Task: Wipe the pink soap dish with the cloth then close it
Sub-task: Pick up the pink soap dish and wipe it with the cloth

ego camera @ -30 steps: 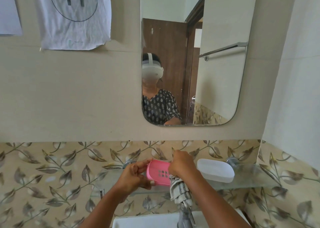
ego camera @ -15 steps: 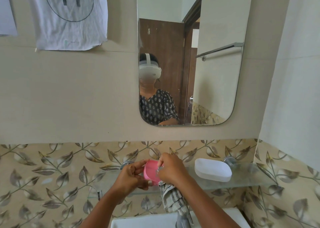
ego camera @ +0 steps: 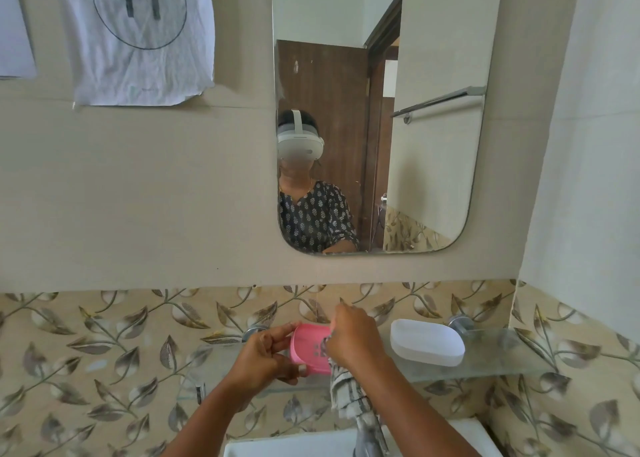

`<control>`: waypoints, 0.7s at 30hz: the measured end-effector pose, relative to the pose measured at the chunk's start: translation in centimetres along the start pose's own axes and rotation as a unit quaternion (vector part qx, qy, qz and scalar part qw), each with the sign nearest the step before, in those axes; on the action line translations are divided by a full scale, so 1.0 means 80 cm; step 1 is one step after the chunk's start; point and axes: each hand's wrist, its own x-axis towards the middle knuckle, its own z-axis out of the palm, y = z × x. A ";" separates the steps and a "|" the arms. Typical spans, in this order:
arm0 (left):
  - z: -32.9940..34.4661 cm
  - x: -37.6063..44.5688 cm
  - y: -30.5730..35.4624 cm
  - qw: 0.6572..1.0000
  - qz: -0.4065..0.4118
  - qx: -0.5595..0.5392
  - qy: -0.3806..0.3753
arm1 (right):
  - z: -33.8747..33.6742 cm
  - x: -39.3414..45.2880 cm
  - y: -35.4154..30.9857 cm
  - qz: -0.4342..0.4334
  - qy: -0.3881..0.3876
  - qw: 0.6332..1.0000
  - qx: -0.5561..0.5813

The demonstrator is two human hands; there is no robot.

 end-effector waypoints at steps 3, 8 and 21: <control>-0.002 0.002 -0.002 1.000 0.000 0.006 0.005 | 0.001 0.008 0.007 0.024 0.024 0.999 -0.008; -0.003 0.004 -0.005 1.000 0.000 0.019 0.004 | 0.009 0.003 0.000 -0.008 0.014 1.000 0.024; 0.005 0.003 -0.011 0.995 0.029 0.083 0.037 | 0.010 -0.003 0.010 -0.028 -0.074 0.961 0.266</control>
